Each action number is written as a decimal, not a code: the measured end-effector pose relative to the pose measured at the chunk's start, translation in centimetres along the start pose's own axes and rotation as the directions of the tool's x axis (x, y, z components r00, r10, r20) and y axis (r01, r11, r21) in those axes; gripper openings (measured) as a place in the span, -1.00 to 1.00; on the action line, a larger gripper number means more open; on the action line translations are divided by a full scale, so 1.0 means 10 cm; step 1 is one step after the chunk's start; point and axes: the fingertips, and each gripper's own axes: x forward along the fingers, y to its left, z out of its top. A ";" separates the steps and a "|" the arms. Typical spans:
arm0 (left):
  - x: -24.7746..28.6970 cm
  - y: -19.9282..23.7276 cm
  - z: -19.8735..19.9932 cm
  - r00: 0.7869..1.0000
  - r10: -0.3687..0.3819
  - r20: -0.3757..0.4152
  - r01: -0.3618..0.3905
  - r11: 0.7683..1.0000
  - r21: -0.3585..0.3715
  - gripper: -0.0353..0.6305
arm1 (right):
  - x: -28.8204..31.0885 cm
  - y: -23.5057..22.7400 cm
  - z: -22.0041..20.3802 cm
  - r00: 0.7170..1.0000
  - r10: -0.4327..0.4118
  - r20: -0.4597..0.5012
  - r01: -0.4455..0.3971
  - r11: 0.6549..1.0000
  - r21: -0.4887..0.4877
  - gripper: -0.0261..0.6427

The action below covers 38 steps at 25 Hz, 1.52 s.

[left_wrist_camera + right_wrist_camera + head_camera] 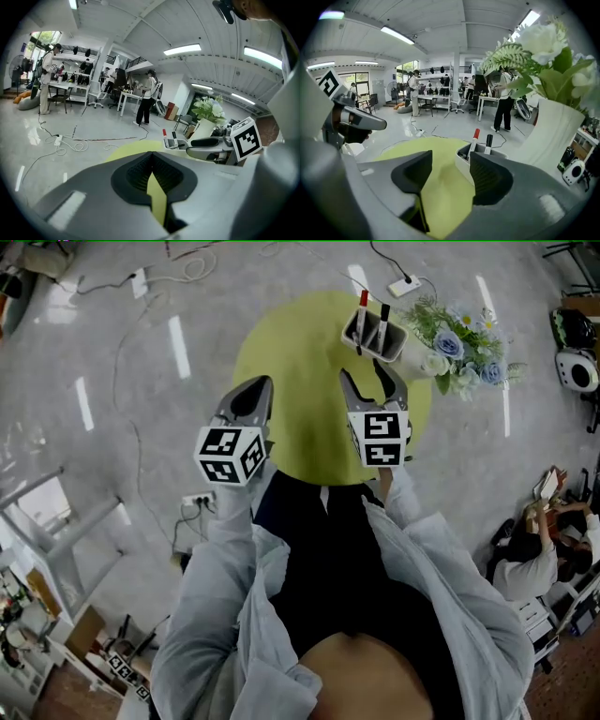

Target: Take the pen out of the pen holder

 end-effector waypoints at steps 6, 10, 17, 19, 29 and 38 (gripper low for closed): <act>0.17 0.25 0.00 0.999 -0.033 -0.025 0.033 0.999 -0.015 -0.84 | 0.25 -0.06 0.02 0.998 -0.060 -0.027 0.060 0.998 0.002 -0.24; 0.27 0.35 0.00 0.998 -0.045 -0.039 0.045 0.999 -0.017 -0.84 | 0.38 -0.10 -0.02 0.995 -0.087 -0.055 0.088 0.996 0.007 -0.29; 0.33 0.48 -0.01 0.997 -0.052 -0.051 0.050 0.998 -0.029 -0.84 | 0.55 -0.18 -0.03 0.991 -0.116 -0.074 0.116 0.993 0.007 -0.39; 0.33 0.50 -0.05 0.997 -0.050 -0.062 0.048 0.998 -0.030 -0.84 | 0.59 -0.20 -0.04 0.989 -0.123 -0.084 0.124 0.992 0.005 -0.43; 0.27 0.58 -0.18 0.995 -0.039 -0.093 0.036 0.999 -0.039 -0.84 | 0.69 -0.27 -0.11 0.979 -0.161 -0.127 0.163 0.987 0.002 -0.75; 0.20 0.51 -0.20 0.995 -0.044 -0.094 0.041 0.999 -0.033 -0.84 | 0.62 -0.29 -0.08 0.977 -0.181 -0.112 0.181 0.983 -0.005 -0.79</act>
